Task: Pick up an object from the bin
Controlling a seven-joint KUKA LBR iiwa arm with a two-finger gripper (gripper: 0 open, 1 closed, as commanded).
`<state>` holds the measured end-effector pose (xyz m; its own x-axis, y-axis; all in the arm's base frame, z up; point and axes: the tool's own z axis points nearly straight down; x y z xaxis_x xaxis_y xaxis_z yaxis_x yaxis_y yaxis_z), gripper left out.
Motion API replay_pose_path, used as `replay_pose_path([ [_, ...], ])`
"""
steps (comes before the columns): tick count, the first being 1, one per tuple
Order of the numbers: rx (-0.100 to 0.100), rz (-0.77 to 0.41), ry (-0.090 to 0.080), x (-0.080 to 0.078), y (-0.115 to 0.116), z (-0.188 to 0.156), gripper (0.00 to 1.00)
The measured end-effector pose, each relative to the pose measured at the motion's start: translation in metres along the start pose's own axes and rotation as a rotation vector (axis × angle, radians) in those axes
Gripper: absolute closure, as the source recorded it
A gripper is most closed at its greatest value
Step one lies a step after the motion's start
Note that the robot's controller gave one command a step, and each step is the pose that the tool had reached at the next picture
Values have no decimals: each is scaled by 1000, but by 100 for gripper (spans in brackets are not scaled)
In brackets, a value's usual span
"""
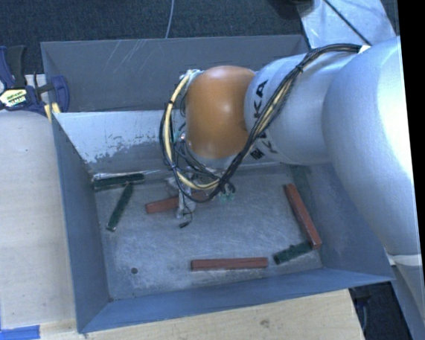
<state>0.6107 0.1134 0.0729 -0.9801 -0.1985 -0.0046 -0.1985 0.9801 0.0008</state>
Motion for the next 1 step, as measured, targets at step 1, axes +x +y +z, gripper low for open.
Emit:
replay_pose_path([
  [1, 0, 0, 6, 1, 0, -8, 100],
])
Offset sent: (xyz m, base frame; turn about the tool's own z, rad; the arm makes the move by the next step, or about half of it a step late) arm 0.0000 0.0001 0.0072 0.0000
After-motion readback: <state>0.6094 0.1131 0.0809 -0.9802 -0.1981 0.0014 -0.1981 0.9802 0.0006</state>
